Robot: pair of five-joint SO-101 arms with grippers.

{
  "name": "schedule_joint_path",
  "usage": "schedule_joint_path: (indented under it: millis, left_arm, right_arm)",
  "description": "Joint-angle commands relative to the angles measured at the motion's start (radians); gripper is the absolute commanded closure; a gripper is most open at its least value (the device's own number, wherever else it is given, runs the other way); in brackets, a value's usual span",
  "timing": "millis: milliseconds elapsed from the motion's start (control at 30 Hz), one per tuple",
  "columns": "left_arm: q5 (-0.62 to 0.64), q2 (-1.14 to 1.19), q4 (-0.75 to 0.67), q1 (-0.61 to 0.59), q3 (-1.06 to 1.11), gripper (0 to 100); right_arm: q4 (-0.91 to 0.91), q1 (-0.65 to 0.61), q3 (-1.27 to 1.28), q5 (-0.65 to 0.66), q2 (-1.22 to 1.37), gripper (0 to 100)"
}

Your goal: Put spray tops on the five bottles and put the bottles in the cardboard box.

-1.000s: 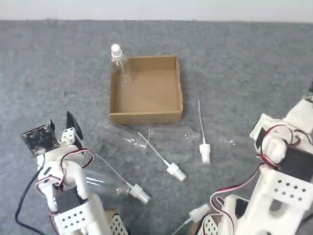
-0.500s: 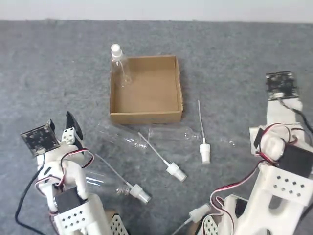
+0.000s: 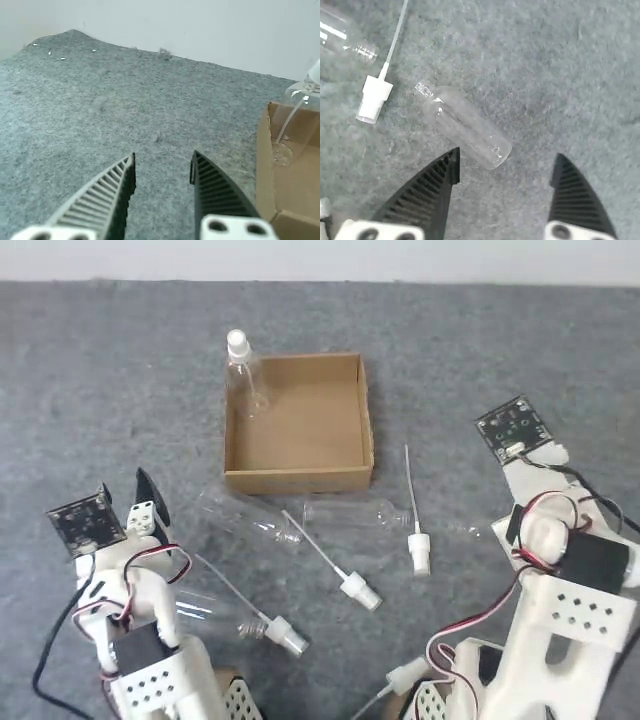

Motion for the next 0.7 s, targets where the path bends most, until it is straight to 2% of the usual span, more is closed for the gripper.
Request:
schedule_joint_path:
  millis: [0, 300, 667]
  left_arm:
    - [-0.012, -0.015, -0.032, -0.008, -0.012, 83]
    - [-0.012, -0.015, -0.031, -0.008, -0.012, 83]
    - [-0.012, -0.015, -0.031, -0.008, -0.010, 83]
  right_arm:
    - [0.007, -0.016, -0.014, 0.081, 0.013, 70.8]
    - [0.002, -0.119, -0.014, 0.186, 0.209, 70.3]
    - [-0.019, -0.176, -0.021, 0.331, 0.443, 70.3]
